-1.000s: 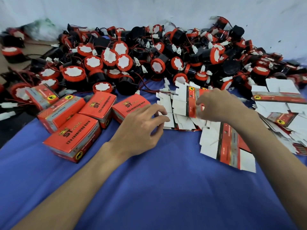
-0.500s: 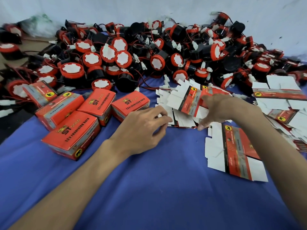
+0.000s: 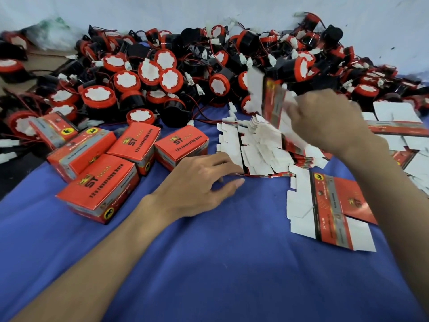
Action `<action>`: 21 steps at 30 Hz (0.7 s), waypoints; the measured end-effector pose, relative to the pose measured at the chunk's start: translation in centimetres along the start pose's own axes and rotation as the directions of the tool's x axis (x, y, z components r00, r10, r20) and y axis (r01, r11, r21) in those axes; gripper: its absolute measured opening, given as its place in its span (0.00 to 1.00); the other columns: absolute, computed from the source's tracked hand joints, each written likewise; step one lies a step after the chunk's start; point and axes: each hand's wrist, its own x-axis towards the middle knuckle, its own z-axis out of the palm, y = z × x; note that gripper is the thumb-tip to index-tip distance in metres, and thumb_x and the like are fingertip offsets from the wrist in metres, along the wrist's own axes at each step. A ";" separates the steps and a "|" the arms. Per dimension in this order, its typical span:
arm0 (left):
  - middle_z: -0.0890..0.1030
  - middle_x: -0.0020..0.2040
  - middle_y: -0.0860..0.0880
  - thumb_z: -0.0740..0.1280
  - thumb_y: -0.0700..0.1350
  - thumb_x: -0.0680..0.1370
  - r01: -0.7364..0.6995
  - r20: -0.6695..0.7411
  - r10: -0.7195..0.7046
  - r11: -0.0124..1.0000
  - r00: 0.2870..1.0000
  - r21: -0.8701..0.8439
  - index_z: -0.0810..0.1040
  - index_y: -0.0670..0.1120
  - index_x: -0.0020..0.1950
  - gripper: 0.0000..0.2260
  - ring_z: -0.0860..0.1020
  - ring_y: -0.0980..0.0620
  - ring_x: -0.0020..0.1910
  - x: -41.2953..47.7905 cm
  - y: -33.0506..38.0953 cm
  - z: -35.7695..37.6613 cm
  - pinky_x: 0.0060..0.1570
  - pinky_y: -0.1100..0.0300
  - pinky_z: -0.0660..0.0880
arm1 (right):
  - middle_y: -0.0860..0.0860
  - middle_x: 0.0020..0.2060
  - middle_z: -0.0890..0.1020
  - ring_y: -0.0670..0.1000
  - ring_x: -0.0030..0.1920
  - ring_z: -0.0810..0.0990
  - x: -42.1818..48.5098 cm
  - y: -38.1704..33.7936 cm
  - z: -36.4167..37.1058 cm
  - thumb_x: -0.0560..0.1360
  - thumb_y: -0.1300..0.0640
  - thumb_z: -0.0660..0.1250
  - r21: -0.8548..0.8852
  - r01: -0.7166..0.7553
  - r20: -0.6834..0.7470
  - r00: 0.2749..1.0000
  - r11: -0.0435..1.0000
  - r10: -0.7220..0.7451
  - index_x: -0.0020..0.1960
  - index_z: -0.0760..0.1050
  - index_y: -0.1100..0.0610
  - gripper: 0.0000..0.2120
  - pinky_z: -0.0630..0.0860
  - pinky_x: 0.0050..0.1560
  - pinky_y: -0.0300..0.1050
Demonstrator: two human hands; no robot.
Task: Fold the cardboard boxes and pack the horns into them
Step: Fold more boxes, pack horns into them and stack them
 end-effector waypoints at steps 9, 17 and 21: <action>0.75 0.60 0.44 0.63 0.48 0.80 0.076 -0.188 -0.097 0.990 0.977 -0.116 0.79 0.40 0.60 0.15 0.76 0.49 0.58 0.3 -0.3 0.8 0.57 0.51 0.75 | 0.59 0.32 0.74 0.56 0.30 0.72 -0.1 -0.4 -1.7 0.82 0.53 0.59 0.343 0.166 -0.247 0.965 0.925 -0.082 0.38 0.64 0.60 0.16 0.63 0.31 0.45; 0.76 0.63 0.54 0.61 0.49 0.77 0.151 -0.201 -0.641 0.450 0.741 -0.880 0.62 0.51 0.71 0.22 0.78 0.62 0.56 1.4 0.4 -0.3 0.51 0.67 0.75 | 0.66 0.39 0.73 0.51 0.37 0.73 0.0 0.3 -2.7 0.82 0.58 0.57 0.775 0.167 0.040 0.950 0.609 -0.311 0.46 0.73 0.58 0.09 0.70 0.31 0.30; 0.85 0.43 0.53 0.59 0.49 0.78 0.159 -0.009 -0.597 0.228 0.802 -0.961 0.76 0.44 0.58 0.13 0.83 0.56 0.40 1.4 0.3 -1.2 0.37 0.65 0.77 | 0.44 0.31 0.78 0.41 0.33 0.74 0.0 0.3 -1.7 0.82 0.58 0.56 0.807 0.113 0.146 0.913 0.580 -0.381 0.43 0.75 0.53 0.12 0.69 0.31 0.29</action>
